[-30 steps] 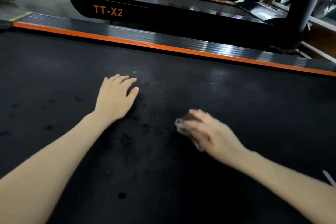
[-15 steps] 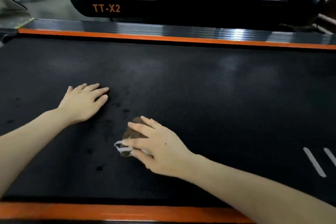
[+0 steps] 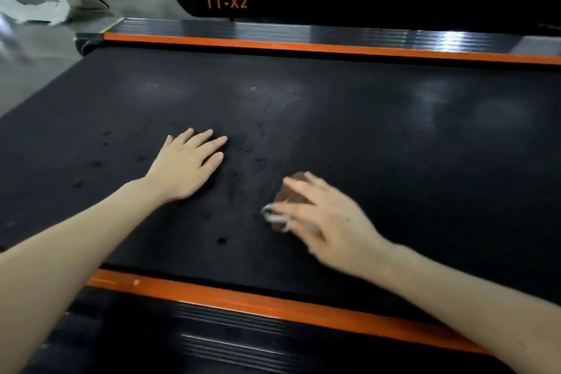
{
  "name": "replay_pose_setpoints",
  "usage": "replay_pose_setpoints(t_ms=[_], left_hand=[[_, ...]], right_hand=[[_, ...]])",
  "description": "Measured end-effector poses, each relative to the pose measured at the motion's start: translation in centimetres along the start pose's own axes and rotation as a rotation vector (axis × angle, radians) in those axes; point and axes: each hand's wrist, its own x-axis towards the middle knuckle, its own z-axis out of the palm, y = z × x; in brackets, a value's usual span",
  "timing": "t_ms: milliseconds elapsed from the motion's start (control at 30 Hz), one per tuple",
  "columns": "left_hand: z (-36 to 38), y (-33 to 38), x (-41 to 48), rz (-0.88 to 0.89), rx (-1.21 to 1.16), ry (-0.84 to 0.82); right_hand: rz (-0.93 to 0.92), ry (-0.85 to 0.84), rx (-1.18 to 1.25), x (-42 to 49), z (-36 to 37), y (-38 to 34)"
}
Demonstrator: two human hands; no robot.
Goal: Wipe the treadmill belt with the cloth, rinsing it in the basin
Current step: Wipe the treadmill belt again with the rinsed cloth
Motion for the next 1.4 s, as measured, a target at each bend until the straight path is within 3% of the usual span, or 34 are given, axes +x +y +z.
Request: replay_pose_setpoints(t_ms=[100,300,400,533,567,667,767,833,933,1033,1100,1200,1300,1400], left_hand=[[-0.5,-1.8,0.0,0.028,0.050,-0.007],[-0.9,-5.6,0.7,0.040,-0.009,0.031],[-0.4,-7.8,0.8,0.044,-0.072,0.012],[0.1,-9.0,1.3,0.119,-0.064,0.003],[0.1,-9.2,1.5,0.134,-0.068,0.014],[0.4,-9.4,2.3,0.210,-0.025,0.051],[0.7,-9.6,3.1,0.269,0.015,0.075],[0.7,-9.9,3.6,0.317,0.046,0.100],[1.0,-10.5,3.9,0.364,0.088,0.110],[1.3,-10.7,3.7,0.360,0.043,0.094],[1.4,-10.7,3.6,0.363,0.009,0.099],[1.6,-10.8,3.8,0.378,-0.017,0.096],[1.8,-10.9,3.9,0.394,-0.016,0.127],[1.8,-10.9,4.0,0.403,-0.039,0.139]], right_hand=[[-0.095,-0.128,0.078,2.6,2.4,-3.2],[-0.121,0.030,-0.061,7.5,4.2,-3.2],[0.102,0.178,-0.150,9.3,2.3,1.0],[0.664,0.332,-0.195,11.2,0.8,5.5],[0.724,0.366,-0.212,11.8,1.7,4.6],[0.537,0.375,-0.192,12.7,5.0,-1.6],[0.231,0.158,-0.048,11.3,6.6,-7.8],[0.172,0.060,-0.030,10.4,6.0,-8.6],[0.340,0.096,-0.135,10.3,5.0,-5.4],[0.668,0.249,-0.231,13.1,4.4,-2.0],[0.765,0.340,-0.276,15.6,5.3,-2.1],[0.651,0.372,-0.237,16.0,7.2,-6.4],[0.396,0.137,-0.124,12.0,7.0,-11.2],[0.432,-0.037,-0.131,7.3,3.8,-9.8]])
